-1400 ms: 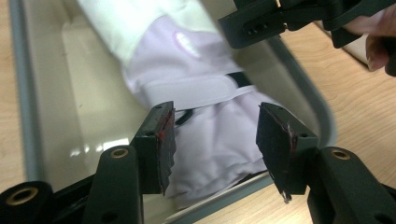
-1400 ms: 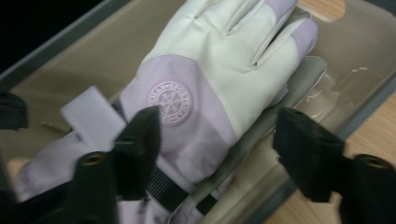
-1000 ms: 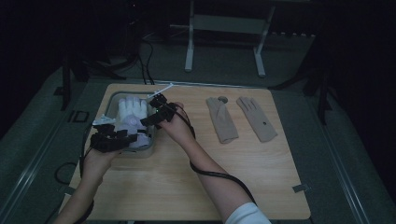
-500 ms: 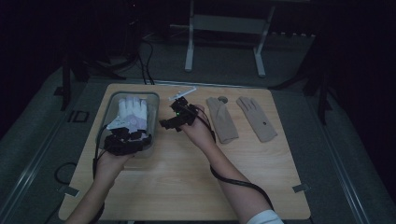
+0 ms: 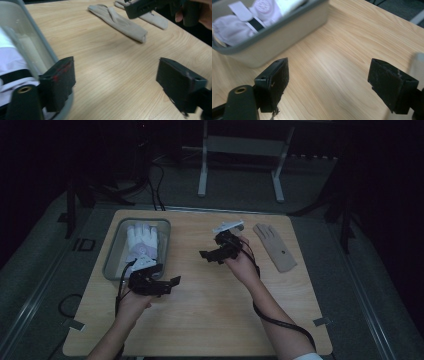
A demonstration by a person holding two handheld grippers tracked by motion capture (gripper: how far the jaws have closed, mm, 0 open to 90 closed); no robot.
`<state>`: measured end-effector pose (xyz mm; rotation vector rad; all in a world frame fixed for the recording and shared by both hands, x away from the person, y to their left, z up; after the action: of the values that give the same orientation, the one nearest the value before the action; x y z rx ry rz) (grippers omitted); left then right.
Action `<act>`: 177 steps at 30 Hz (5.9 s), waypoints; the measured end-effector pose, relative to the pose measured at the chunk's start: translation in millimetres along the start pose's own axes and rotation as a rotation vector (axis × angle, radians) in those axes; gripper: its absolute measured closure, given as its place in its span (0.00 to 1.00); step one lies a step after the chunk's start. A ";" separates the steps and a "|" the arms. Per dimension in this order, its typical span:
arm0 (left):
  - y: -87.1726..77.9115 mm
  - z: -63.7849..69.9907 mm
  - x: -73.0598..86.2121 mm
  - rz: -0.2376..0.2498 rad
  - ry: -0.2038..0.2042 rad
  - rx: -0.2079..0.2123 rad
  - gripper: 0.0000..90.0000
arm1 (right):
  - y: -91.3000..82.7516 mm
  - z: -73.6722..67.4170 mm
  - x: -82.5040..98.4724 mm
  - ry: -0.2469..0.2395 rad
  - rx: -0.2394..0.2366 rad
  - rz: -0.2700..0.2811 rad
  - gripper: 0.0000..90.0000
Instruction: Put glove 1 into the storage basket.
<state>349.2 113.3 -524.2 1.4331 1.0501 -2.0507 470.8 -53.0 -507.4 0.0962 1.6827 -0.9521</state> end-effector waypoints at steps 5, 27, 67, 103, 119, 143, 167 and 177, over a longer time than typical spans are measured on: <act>8.8 22.5 12.4 -0.002 0.066 0.015 0.17 | -8.2 15.2 15.5 0.010 -0.008 -0.004 0.21; 18.6 61.7 73.9 0.016 0.017 0.147 0.16 | -14.7 96.8 65.4 0.035 0.108 0.023 0.20; 11.2 50.1 76.7 0.120 0.003 0.092 0.03 | 37.8 145.4 84.5 0.271 0.390 -0.050 0.88; 8.0 57.6 69.5 0.153 0.014 0.026 0.03 | -27.4 24.5 104.9 0.538 0.425 0.105 0.87; 7.3 53.6 70.6 0.156 0.013 0.024 0.03 | -21.0 23.0 117.2 0.463 0.411 0.045 0.39; 11.0 57.1 74.0 0.152 -0.002 0.072 0.03 | -95.1 65.8 96.0 0.209 0.202 0.088 0.23; 13.9 57.4 76.6 0.151 0.000 0.086 0.03 | -127.4 188.3 87.9 0.186 0.387 0.076 0.26; 11.7 58.2 74.7 0.160 0.001 0.098 0.03 | -101.3 223.7 94.7 0.190 0.401 0.050 0.38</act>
<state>294.3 66.5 -586.6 1.5138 0.8166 -2.0104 559.1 -298.9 -539.8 0.5069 1.6292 -1.2629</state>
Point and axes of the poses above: each handheld gripper's, and its own axes: y roughly forward along the jaws, x roughly out of its underside, z roughly to its right, the point moved 8 cm from there along y, roughly forward along the jaws, and after that the axes turned 10 degrees about z, right-handed, at the moved point
